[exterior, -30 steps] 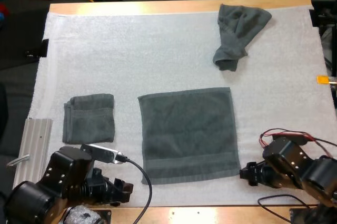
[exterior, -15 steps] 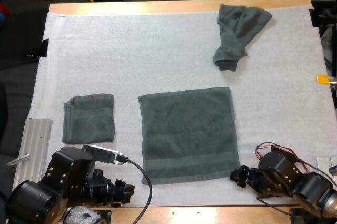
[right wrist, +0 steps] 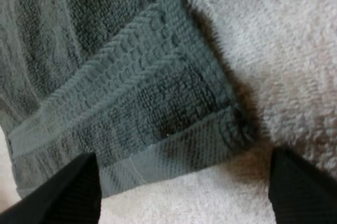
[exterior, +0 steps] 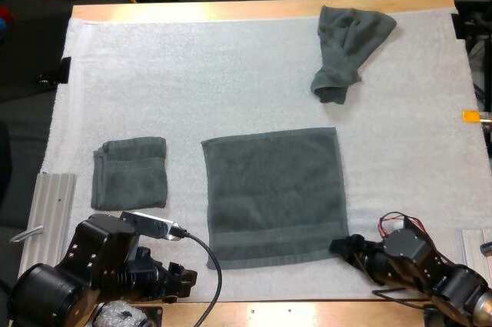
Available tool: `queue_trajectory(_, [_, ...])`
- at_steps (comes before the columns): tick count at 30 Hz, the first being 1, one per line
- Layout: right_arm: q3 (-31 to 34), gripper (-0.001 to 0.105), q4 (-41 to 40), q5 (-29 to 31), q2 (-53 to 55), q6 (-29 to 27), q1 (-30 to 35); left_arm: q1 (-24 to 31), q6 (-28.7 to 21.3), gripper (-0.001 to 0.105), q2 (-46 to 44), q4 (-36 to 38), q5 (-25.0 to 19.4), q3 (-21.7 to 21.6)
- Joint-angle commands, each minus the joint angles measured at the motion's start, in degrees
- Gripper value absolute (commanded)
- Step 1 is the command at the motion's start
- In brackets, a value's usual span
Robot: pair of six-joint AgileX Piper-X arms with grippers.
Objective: Pick towel from pile, fold and stack
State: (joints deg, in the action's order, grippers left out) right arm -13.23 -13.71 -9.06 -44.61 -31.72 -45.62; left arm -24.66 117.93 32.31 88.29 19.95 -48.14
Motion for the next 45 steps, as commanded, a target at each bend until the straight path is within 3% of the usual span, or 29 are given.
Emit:
queue_trajectory(1, [0.8, 0.067, -0.1, 1.0, -0.1, 0.2, 0.1, 0.0, 0.2, 0.066, -0.2, -0.3, 0.4, 0.0])
queue_trajectory(7, [0.8, 0.067, 1.5, 4.1, -1.9, 1.2, 0.1, 0.0, 0.2, 0.066, -0.2, -0.3, 0.4, 0.0])
queue_trajectory(15, [0.8, 0.067, 10.8, 1.4, -8.7, 2.0, 0.1, 0.0, 0.2, 0.066, -0.2, -0.3, 0.4, 0.0])
queue_trajectory(23, [0.8, 0.066, 8.8, 1.1, -10.7, 2.6, 0.1, 0.0, 0.2, 0.066, -0.2, -0.3, 0.4, 0.0])
queue_trajectory(31, [0.8, 0.039, 7.8, 1.5, -10.7, 2.4, 0.1, 0.0, 0.2, 0.066, -0.2, -0.3, 0.4, 0.0])
queue_trajectory(38, [0.8, 0.035, 7.8, 2.0, -10.7, 0.8, 0.1, 0.0, 0.2, 0.066, -0.2, -0.3, 0.4, 0.0])
queue_trajectory(43, [0.8, 0.015, 7.4, 2.4, -10.7, -0.4, 0.1, 0.0, 0.2, 0.066, -0.2, -1.7, 0.4, 0.0])
queue_trajectory(45, [0.8, 0.011, 7.4, 2.4, -10.7, -1.1, 0.1, 0.0, 0.2, 0.066, -0.2, -3.1, 0.4, 0.0])
